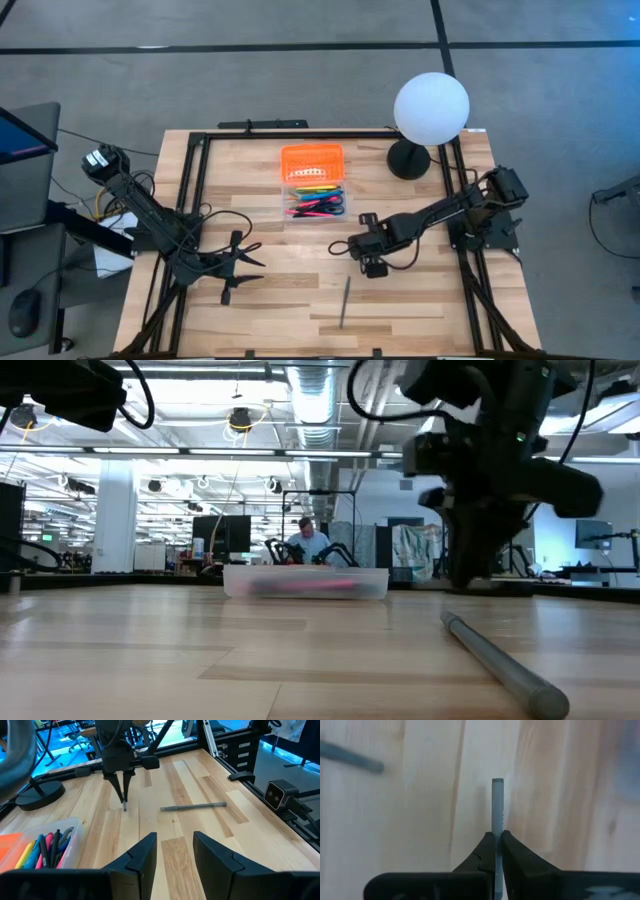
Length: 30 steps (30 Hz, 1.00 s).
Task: Pick & place school supplies into a supply box
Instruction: Put the gray crayon into the supply box
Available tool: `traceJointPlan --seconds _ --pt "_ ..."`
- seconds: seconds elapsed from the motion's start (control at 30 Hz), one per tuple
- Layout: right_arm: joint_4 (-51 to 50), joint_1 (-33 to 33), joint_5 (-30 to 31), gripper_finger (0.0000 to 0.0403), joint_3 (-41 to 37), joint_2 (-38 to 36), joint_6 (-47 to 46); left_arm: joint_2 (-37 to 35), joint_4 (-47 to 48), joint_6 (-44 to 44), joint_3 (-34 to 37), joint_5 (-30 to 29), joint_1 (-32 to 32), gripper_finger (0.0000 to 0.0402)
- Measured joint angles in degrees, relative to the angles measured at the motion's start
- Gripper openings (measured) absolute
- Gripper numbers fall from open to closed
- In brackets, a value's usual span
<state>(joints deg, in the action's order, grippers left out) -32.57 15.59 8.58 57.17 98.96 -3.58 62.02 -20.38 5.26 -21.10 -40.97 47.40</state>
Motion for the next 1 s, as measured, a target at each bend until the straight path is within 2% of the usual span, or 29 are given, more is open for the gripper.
traceJointPlan --seconds 0.27,0.47,0.8,1.0 --pt "1.6 -0.4 6.3 0.0000 5.2 -0.1 8.7 0.0 0.0 0.0 0.0 0.0 0.0 0.0122" --pt "5.8 -3.7 9.5 0.0000 9.0 -0.2 15.2 0.0 0.0 0.0 0.0 0.0 0.0 0.0122" --pt "16.9 -12.4 9.1 0.0002 10.0 -0.2 20.7 0.0 0.1 0.0 0.0 0.0 0.0 0.0122" --pt "21.6 -16.4 3.0 0.0003 10.0 -0.2 20.6 0.0 0.5 0.1 0.0 0.0 0.0 0.0122"
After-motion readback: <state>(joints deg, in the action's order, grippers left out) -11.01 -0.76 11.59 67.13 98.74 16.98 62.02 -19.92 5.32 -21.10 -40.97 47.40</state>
